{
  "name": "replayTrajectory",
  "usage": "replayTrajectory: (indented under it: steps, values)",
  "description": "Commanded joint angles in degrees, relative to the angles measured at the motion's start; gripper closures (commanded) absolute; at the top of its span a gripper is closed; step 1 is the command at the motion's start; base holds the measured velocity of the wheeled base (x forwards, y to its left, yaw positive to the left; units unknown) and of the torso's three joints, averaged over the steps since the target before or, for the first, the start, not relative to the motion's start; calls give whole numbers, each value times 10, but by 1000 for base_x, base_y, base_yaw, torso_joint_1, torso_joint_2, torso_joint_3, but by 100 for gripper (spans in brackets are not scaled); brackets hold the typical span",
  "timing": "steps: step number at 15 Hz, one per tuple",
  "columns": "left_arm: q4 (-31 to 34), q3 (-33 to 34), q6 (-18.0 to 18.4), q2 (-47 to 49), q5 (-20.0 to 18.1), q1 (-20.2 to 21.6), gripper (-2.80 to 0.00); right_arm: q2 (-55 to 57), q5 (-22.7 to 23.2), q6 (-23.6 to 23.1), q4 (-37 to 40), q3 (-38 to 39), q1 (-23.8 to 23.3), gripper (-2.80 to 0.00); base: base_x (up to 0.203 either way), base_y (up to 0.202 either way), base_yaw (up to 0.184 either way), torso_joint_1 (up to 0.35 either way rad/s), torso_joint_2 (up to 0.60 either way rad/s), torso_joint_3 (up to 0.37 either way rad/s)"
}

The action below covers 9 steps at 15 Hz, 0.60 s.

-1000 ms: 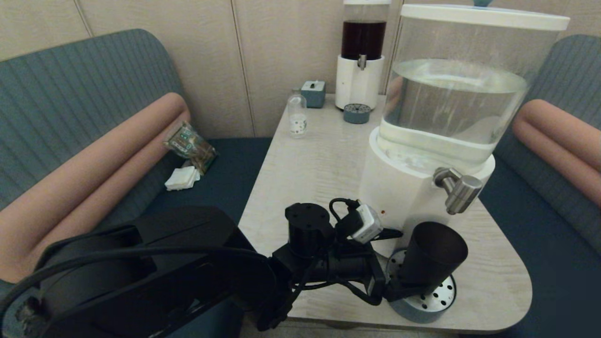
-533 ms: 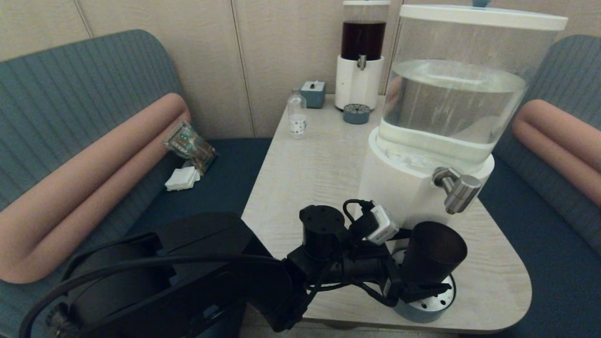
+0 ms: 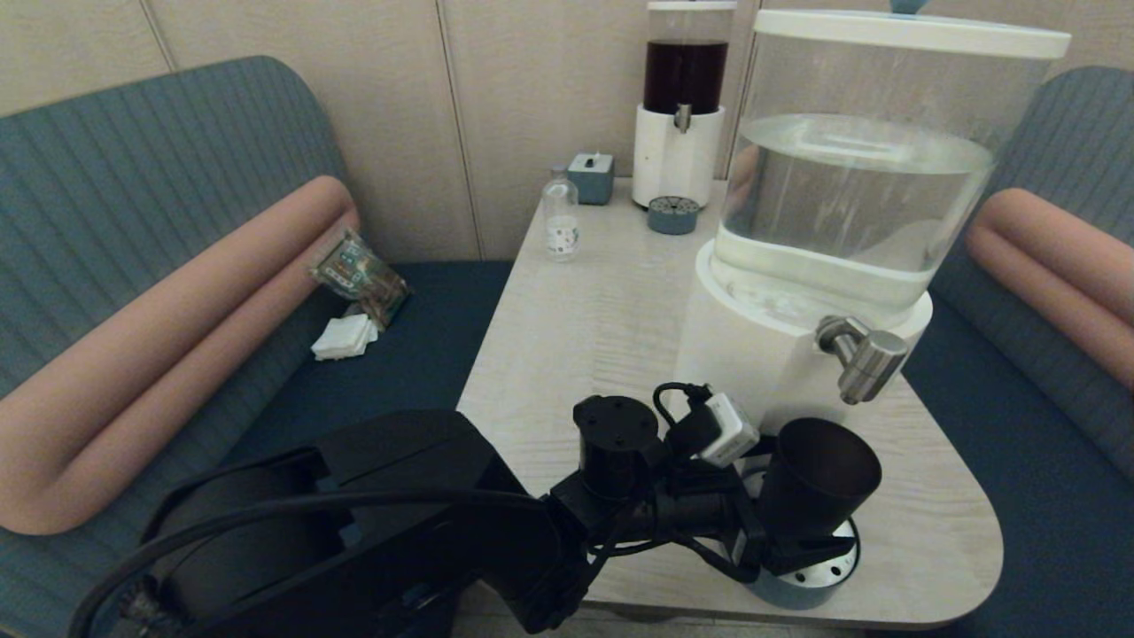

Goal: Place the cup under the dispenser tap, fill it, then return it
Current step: Place the cup next to the water dispenser

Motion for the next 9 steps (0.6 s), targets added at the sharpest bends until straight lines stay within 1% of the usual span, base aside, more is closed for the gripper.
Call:
replayTrajectory:
  steps: [1,5,8,9]
  values:
    - [-5,-5,0,5,-2,-1,-280,0,0,0,0,0,0,0,0,0,0,0,0,0]
    - [-5,-9,-2,6,0,-3,-280,0,0,0,0,0,0,0,0,0,0,0,0,0]
    - [-5,-15,-2,7,18,-8,-280,0,0,0,0,0,0,0,0,0,0,0,0,0]
    - [-5,-17,-2,8,19,-8,0,0,0,0,0,0,0,0,0,0,0,0,0,0]
